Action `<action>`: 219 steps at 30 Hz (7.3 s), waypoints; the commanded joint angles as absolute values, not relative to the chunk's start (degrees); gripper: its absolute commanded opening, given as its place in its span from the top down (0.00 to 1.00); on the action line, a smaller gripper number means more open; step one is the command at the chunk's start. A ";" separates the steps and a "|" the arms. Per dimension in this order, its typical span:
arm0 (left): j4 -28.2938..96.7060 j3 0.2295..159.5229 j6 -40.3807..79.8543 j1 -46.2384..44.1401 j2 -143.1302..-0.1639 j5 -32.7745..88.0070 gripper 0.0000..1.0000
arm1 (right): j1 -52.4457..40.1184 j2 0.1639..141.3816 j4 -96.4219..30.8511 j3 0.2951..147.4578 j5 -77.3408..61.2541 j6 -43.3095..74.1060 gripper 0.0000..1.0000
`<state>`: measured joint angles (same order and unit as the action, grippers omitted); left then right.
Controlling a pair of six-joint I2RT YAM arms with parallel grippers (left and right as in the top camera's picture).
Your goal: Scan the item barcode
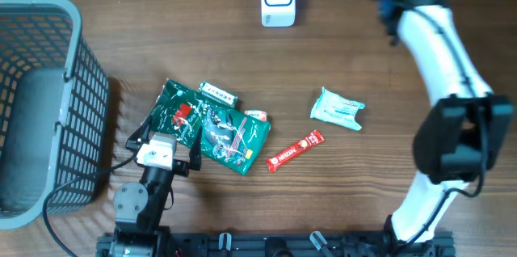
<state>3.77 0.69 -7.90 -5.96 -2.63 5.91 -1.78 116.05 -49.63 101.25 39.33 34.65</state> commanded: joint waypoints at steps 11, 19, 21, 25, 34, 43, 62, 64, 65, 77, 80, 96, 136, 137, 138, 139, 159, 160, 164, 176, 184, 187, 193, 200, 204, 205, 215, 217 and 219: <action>3.79 0.34 -8.60 -6.22 -2.44 6.61 0.00 | 33.28 126.98 -46.81 101.54 17.15 40.29 0.32; 3.79 0.34 -8.60 -6.22 -2.44 6.61 0.00 | 43.62 126.32 -46.13 104.18 -12.71 32.23 0.00; 3.79 0.34 -8.60 -6.22 -2.44 6.61 0.00 | 43.79 124.84 -49.98 106.91 -15.38 31.92 0.00; 3.79 0.34 -8.60 -6.22 -2.44 6.61 0.00 | 41.08 118.72 -61.30 115.11 -15.62 31.92 0.00; 3.79 0.34 -8.60 -6.22 -2.44 6.61 0.00 | 22.65 102.65 -85.06 115.92 -13.80 31.24 0.01; 3.79 0.34 -8.60 -6.22 -2.44 6.61 0.00 | -3.29 102.32 -91.92 99.96 -4.73 30.92 0.96; 3.79 0.34 -8.60 -6.22 -2.44 6.61 0.00 | -11.84 103.50 -53.52 67.92 -5.15 39.00 0.96; 3.79 0.34 -8.60 -6.22 -2.44 6.61 0.00 | -11.81 103.68 -53.60 67.85 0.86 40.66 0.95; 3.79 0.34 -8.60 -6.22 -2.44 6.61 0.00 | -11.81 103.92 -54.28 67.37 5.82 44.42 0.96; 3.79 0.34 -8.60 -6.22 -2.44 6.61 0.00 | -11.84 109.56 -47.88 64.58 0.19 44.42 0.96; 3.79 0.34 -8.60 -6.22 -2.44 6.61 0.00 | -11.84 102.67 -56.18 72.14 -0.23 42.70 0.94; 3.81 0.34 -8.60 -6.22 -2.44 6.61 0.00 | -32.62 108.18 -53.47 73.67 23.35 59.66 0.01; 3.79 0.34 -8.60 -6.22 -2.66 6.61 0.00 | -19.62 107.92 -62.72 88.97 -68.53 -9.65 0.95; 3.79 0.34 -8.60 -6.22 -2.66 6.61 0.00 | -19.59 107.92 -61.80 88.49 -70.48 -7.97 0.96; 3.79 0.34 -8.60 -6.22 -2.66 6.61 0.00 | -19.57 107.94 -61.04 88.40 -71.99 -4.12 0.96; 3.79 0.34 -8.60 -6.22 -2.66 6.61 0.00 | -19.57 107.94 -59.90 88.40 -74.15 1.89 0.95; 3.79 0.34 -8.60 -6.22 -2.70 6.61 0.00 | -21.91 106.41 -47.22 88.42 -67.24 2.28 0.96; 3.79 0.34 -8.60 -6.22 -2.70 6.61 0.00 | -22.76 104.92 -47.70 88.42 -54.57 7.11 0.95; 3.79 0.34 -8.60 -6.22 -2.70 6.61 0.00 | -29.54 98.10 -50.46 88.42 -3.03 21.76 0.96; 3.81 0.34 -8.60 -6.22 -2.70 6.61 0.00 | -32.73 111.09 -20.64 89.56 35.33 11.35 0.95; 3.79 0.34 -8.60 -6.22 -2.70 6.61 0.00 | -30.81 129.10 4.89 100.01 42.68 -6.98 0.96; 3.79 0.34 -8.60 -6.22 -2.70 6.61 0.00 | -29.67 133.49 6.48 106.08 40.10 -8.40 0.95; 3.79 0.34 -8.60 -6.22 -2.70 6.61 0.00 | -29.65 137.95 4.99 109.93 39.90 -9.04 0.96; 3.79 0.34 -8.60 -6.22 -2.70 6.61 0.00 | -29.98 137.67 -10.09 113.51 41.52 -5.89 0.96; 3.79 0.34 -8.60 -6.22 -2.70 6.61 0.00 | -29.63 133.99 -30.11 120.25 50.98 4.10 0.96; 3.79 0.34 -8.60 -6.22 -2.70 6.61 0.00 | -29.30 132.77 -35.55 121.19 52.64 7.57 0.96; 3.79 0.34 -8.60 -6.22 -2.74 6.61 0.00 | -2.20 128.53 -72.99 115.11 34.26 42.44 0.96; 3.79 0.34 -8.60 -6.22 -2.74 6.61 0.00 | 5.08 128.99 -71.29 111.74 33.28 42.44 0.96; 3.79 0.34 -8.60 -6.22 -2.76 6.61 0.00 | 11.05 129.03 -69.69 108.62 33.32 42.22 0.96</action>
<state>3.77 0.69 -7.90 -5.96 -2.81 5.93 4.47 129.23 -70.98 112.66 35.62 39.31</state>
